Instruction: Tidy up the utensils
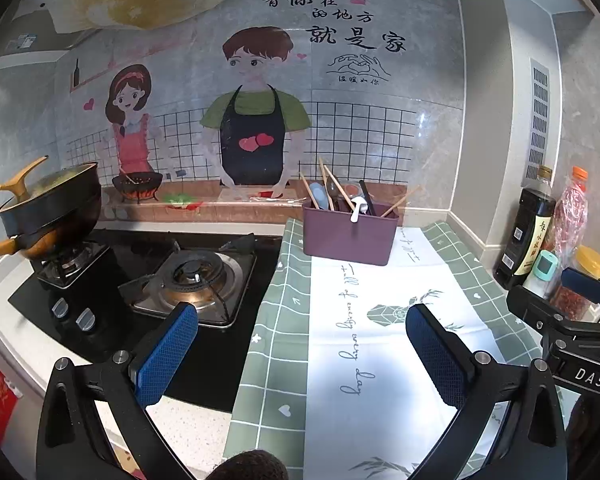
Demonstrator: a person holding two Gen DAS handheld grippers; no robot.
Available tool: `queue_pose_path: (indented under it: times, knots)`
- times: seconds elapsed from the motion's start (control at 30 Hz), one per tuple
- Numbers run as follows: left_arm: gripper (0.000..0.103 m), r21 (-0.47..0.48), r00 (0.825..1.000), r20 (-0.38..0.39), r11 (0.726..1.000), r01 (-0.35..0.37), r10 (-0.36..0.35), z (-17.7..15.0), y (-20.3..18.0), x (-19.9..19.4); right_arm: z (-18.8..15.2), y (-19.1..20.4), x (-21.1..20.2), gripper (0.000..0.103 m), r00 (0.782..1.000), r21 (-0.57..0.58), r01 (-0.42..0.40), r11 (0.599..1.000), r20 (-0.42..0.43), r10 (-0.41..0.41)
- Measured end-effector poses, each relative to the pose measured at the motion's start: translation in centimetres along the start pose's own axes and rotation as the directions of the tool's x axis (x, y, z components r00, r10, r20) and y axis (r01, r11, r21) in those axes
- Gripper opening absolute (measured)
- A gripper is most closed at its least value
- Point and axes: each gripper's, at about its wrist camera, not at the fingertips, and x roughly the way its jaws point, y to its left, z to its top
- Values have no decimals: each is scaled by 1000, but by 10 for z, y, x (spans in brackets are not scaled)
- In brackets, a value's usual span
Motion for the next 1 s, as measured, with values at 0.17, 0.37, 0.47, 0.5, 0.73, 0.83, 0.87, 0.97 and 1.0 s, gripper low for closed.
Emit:
queue_pose_path:
  times: [0.17, 0.37, 0.47, 0.5, 0.73, 0.83, 0.87, 0.97, 1.0]
  knots:
    - [103, 2, 1000, 2, 1000, 3, -3, 1, -1, -1, 1, 0, -3, 98, 1000, 1, 1, 1000, 4, -1]
    - [103, 5, 1000, 3, 1000, 6, -7, 2, -6, -1, 2, -3, -5, 98, 1000, 2, 5, 1000, 8, -5]
    - [103, 5, 1000, 4, 1000, 6, -6, 2, -7, -1, 2, -5, -5, 99, 1000, 4, 5, 1000, 10, -5]
    - [103, 5, 1000, 4, 1000, 7, -7, 2, -7, -1, 2, -6, -5, 99, 1000, 4, 5, 1000, 10, -5]
    - [103, 7, 1000, 2, 1000, 7, -7, 3, -9, 0, 3, -9, -4, 99, 1000, 7, 7, 1000, 11, -7]
    - [103, 7, 1000, 3, 1000, 6, -6, 3, -8, 0, 4, -10, -4, 99, 1000, 7, 7, 1000, 10, -7]
    - [103, 5, 1000, 2, 1000, 7, -7, 3, -9, 0, 4, -10, -4, 99, 1000, 8, 8, 1000, 10, -8]
    - [103, 1, 1000, -6, 1000, 14, -14, 4, -9, 3, 4, -12, -2, 99, 1000, 10, 11, 1000, 8, -11]
    - [103, 0, 1000, -9, 1000, 18, -18, 5, -8, 4, 5, -13, -1, 99, 1000, 11, 12, 1000, 7, -12]
